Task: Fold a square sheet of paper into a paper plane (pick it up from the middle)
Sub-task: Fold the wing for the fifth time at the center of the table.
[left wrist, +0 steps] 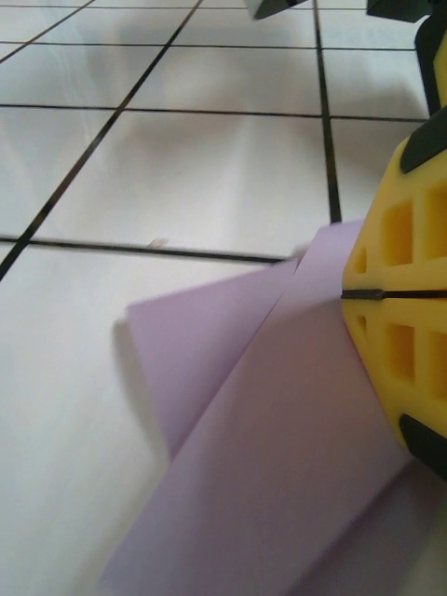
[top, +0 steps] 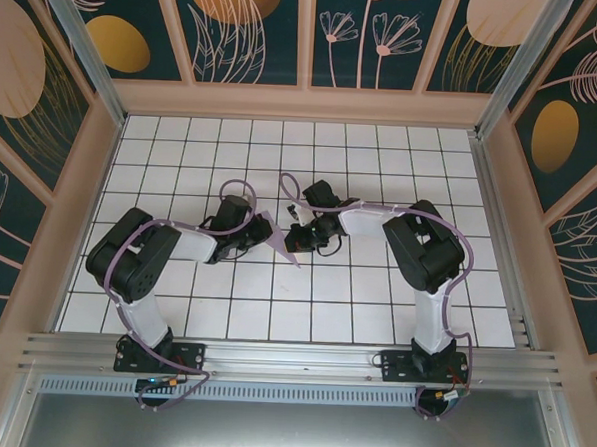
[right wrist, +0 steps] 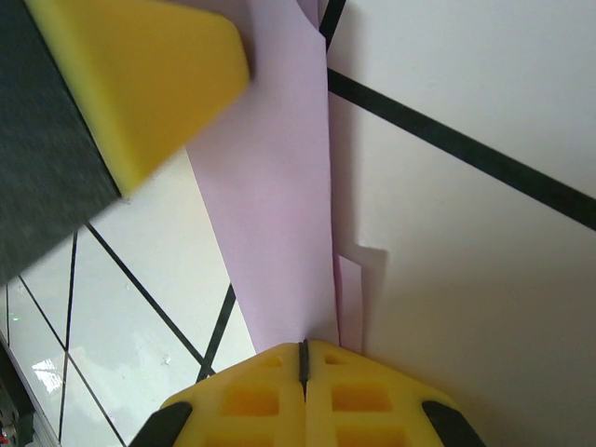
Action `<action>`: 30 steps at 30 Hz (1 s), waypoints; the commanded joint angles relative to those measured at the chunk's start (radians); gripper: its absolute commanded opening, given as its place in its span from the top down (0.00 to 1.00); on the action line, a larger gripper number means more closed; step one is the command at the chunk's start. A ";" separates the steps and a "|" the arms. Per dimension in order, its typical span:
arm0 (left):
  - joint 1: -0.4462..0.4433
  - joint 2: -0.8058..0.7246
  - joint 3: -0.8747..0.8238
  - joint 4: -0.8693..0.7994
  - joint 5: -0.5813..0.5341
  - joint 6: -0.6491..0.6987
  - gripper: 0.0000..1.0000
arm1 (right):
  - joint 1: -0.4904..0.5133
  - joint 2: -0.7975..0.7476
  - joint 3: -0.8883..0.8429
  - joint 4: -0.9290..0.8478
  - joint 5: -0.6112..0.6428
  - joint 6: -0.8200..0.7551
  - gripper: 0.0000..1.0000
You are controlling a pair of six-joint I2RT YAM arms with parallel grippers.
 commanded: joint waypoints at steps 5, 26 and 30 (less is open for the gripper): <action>0.105 -0.003 -0.050 -0.029 -0.131 0.018 0.90 | 0.000 0.082 -0.089 -0.087 0.151 -0.036 1.00; 0.221 -0.039 0.001 -0.100 -0.127 0.094 0.88 | 0.000 0.063 -0.063 -0.074 0.120 -0.030 1.00; 0.221 -0.105 0.009 -0.133 -0.104 0.125 0.83 | 0.008 0.029 -0.009 -0.071 0.089 -0.023 1.00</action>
